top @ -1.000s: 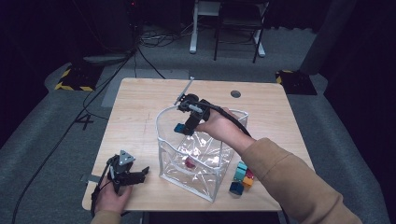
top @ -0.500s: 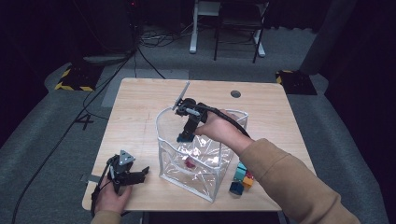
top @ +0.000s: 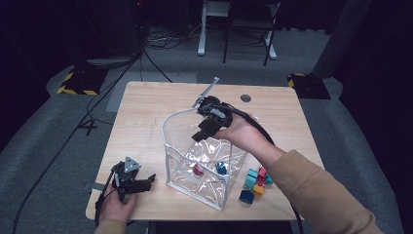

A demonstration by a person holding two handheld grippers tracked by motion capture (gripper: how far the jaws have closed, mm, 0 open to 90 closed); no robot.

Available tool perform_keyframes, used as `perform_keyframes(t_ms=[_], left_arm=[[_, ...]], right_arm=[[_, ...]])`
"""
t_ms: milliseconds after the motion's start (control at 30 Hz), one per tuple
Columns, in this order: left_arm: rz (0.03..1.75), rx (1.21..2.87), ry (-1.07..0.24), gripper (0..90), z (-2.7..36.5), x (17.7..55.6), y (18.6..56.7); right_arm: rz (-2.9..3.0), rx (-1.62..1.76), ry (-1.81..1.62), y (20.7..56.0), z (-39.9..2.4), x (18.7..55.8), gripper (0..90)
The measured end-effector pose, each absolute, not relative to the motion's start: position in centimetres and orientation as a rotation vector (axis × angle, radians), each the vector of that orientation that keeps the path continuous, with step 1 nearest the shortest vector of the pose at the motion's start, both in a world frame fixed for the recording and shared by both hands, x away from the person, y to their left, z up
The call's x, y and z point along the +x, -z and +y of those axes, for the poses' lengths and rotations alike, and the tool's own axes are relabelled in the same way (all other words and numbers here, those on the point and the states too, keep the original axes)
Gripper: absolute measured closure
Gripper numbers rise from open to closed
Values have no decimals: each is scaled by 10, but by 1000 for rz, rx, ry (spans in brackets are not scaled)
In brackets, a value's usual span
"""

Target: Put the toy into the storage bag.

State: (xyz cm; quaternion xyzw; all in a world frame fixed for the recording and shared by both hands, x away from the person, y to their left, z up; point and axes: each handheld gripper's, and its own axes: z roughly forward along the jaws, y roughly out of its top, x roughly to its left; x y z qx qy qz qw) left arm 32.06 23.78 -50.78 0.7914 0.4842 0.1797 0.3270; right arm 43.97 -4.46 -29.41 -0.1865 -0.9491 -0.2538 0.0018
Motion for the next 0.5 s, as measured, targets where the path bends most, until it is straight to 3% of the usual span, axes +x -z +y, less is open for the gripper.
perform_keyframes(t_ms=[500], left_arm=[[1268,2074,-471,184,238,321,508]], right_arm=[[-2853,-664,1298,253,-144,410,450]])
